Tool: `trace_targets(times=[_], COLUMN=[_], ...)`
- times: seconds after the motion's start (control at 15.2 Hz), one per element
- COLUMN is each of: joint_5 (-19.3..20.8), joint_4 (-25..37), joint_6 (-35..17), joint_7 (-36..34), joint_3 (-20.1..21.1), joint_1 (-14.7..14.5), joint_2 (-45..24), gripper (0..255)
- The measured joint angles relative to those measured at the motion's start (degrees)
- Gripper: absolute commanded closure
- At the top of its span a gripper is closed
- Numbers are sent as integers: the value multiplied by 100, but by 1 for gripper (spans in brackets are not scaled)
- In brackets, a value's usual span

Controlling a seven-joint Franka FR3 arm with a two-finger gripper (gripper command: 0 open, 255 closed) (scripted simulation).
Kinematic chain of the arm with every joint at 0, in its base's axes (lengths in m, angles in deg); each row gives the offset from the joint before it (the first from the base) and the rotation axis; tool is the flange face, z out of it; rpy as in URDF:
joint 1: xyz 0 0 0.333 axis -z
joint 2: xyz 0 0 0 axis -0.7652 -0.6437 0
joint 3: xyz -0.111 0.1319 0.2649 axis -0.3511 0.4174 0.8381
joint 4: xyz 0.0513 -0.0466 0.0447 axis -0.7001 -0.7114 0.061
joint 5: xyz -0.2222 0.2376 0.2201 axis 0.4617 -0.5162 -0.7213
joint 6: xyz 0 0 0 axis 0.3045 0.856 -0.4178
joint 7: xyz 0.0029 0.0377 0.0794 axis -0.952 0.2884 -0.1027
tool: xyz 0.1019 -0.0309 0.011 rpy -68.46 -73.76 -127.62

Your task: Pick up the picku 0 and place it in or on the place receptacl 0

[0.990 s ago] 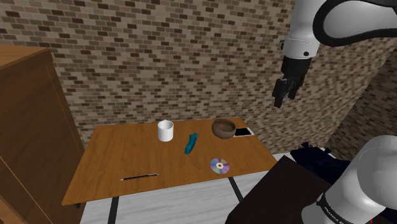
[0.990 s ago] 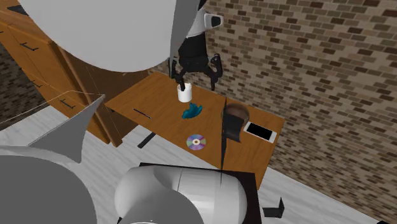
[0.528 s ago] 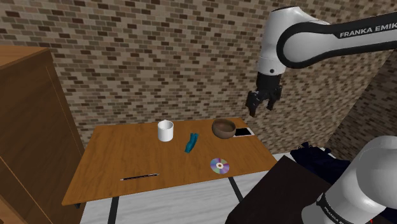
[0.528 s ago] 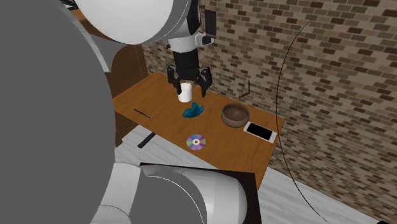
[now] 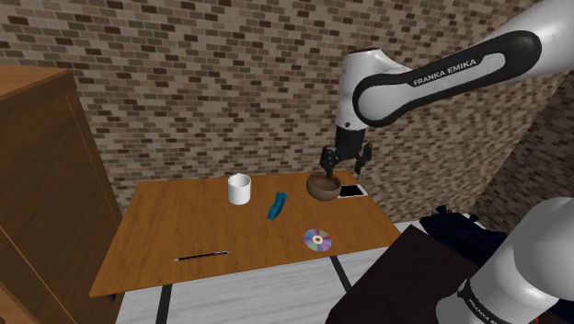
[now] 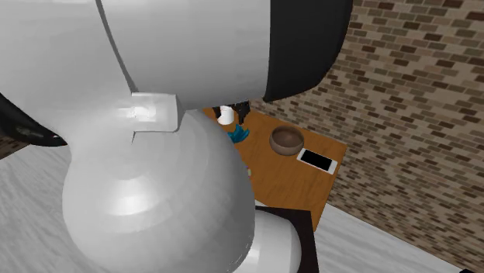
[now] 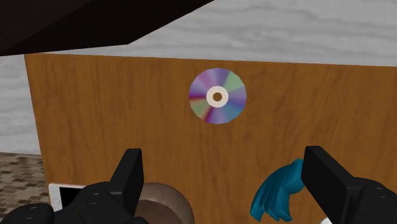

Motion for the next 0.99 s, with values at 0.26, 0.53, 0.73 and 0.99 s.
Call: trace_targets(times=[0.26, 0.53, 0.73, 0.99], joint_5=[149, 350, 520, 666], joint_4=[386, 845, 1262, 1963], joint_6=[-552, -988, -1290, -1522], joint_7=[-697, -1348, -1796, -2350], joint_3=[104, 96, 15, -133], joint_1=[91, 133, 131, 53], joint_2=[-922, -1802, -2504, -3399], gripper=[0, 0, 0, 0])
